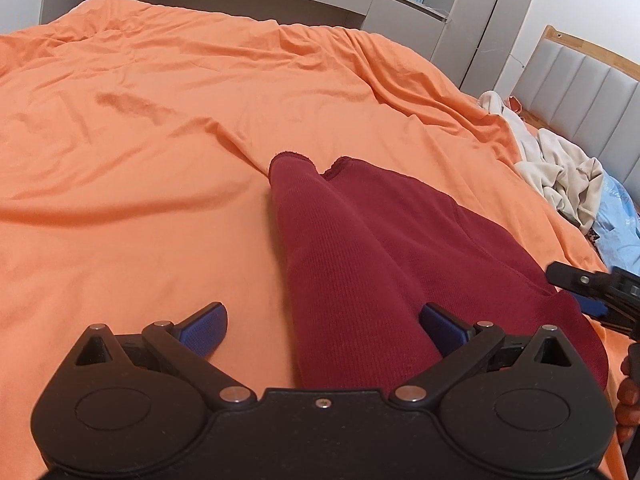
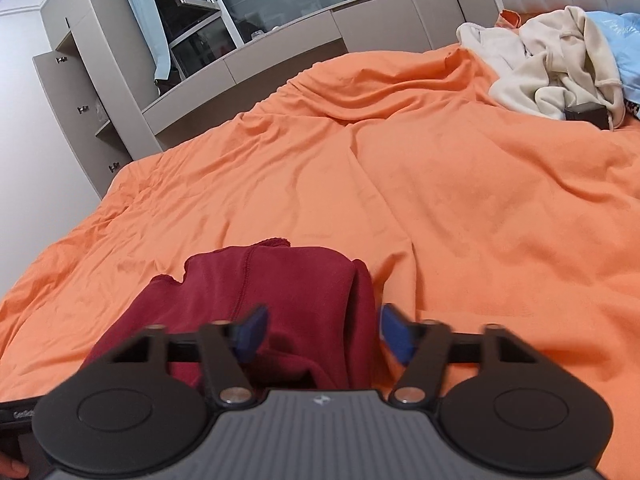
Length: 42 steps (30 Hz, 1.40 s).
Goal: Fold small clothes
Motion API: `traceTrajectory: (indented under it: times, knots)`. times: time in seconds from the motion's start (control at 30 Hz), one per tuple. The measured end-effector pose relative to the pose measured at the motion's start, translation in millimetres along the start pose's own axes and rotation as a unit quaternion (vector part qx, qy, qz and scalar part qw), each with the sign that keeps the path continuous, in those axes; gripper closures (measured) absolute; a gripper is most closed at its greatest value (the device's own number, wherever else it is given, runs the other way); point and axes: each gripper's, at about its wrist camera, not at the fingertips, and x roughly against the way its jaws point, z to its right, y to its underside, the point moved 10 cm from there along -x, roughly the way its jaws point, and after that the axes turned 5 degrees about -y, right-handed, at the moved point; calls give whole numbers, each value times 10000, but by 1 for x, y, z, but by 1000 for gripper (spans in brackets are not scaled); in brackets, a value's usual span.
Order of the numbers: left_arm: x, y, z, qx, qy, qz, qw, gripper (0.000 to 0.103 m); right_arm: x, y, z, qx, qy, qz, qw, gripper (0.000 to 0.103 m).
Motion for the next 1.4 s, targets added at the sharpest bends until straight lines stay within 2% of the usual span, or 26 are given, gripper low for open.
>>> traceTrajectory:
  times: [0.13,0.2,0.33,0.5,0.6,0.63,0.73,0.87,1.03,1.13,1.2,1.23,1.3,1.4]
  knots:
    - [0,1,0,-2,2,4,10000,0,-9,9,2,-68,-25,-201,9998,90]
    - [1,2,1,-12,-2,1,10000,0,-5,7,1,-48,-34,-109,9999,95]
    - [1,2,4,-125,-1,-2,9999,0,0,7,0,192,208,-83,9996,96]
    - [1,3,8,-256,53,-8,9997,0,-2,13,4,179,329,-189,9991,95]
    - [0,3,8,-262,58,-12,9996,0,-3,15,7,45,286,-242,9993,90]
    - [0,3,8,-261,58,-11,9996,0,-2,16,9,-31,266,-240,9994,83]
    - [0,3,8,-260,57,-13,9996,0,1,16,17,-238,262,-232,9991,72]
    - [0,3,8,-260,58,-11,9996,0,-1,16,22,-461,185,-250,9985,69]
    - [0,3,8,-261,57,-11,9996,0,-4,17,31,-865,26,-286,9958,60]
    - [0,3,8,-257,57,-5,9997,0,-7,19,33,-1044,-70,-322,9940,58]
    - [0,3,7,-257,58,-6,9997,0,-8,20,32,-1022,-98,-322,9942,61]
    - [0,3,7,-255,58,-5,9997,0,-9,20,30,-969,-115,-325,9947,71]
    - [0,3,7,-254,60,-4,9997,0,-10,19,25,-828,-148,-327,9959,78]
    - [0,3,7,-251,60,-7,9997,0,-10,18,18,-621,-85,-300,9976,83]
